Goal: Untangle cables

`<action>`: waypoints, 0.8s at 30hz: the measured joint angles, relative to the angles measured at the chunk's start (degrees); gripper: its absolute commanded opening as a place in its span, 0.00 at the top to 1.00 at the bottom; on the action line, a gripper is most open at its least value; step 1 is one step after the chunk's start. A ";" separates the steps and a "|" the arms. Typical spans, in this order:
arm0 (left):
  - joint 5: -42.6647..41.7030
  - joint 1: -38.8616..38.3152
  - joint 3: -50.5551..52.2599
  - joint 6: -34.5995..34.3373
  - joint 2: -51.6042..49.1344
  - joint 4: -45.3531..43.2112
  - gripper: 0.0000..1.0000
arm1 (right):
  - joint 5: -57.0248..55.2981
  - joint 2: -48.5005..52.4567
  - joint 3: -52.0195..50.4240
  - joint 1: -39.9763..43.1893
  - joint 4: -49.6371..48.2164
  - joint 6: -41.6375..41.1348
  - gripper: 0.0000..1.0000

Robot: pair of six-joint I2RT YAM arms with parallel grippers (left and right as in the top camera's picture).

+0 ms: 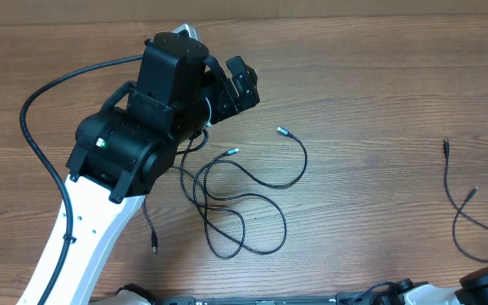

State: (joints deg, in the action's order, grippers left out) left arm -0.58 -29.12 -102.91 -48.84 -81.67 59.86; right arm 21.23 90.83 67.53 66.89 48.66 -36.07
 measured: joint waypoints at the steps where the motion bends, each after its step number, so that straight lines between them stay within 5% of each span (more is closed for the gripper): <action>1: 0.00 0.02 0.02 0.00 0.00 -0.02 0.00 | 0.33 -0.02 0.00 -1.88 -0.11 1.29 0.00; 9: 0.00 0.02 0.02 0.00 0.00 0.00 0.00 | -1.42 0.00 0.00 -16.87 -0.79 7.56 0.00; 16: 0.00 0.00 0.02 0.00 -0.15 -0.02 0.00 | -13.81 0.50 0.00 -31.78 -0.59 9.07 0.00; 24: 0.00 0.02 0.02 0.00 -0.26 0.00 0.00 | -23.17 7.61 -0.02 -39.23 1.60 9.60 0.00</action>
State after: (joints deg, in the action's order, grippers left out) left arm -0.58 -29.10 -102.89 -48.84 -81.93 59.86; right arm -1.93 98.43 67.51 27.66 50.26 -26.48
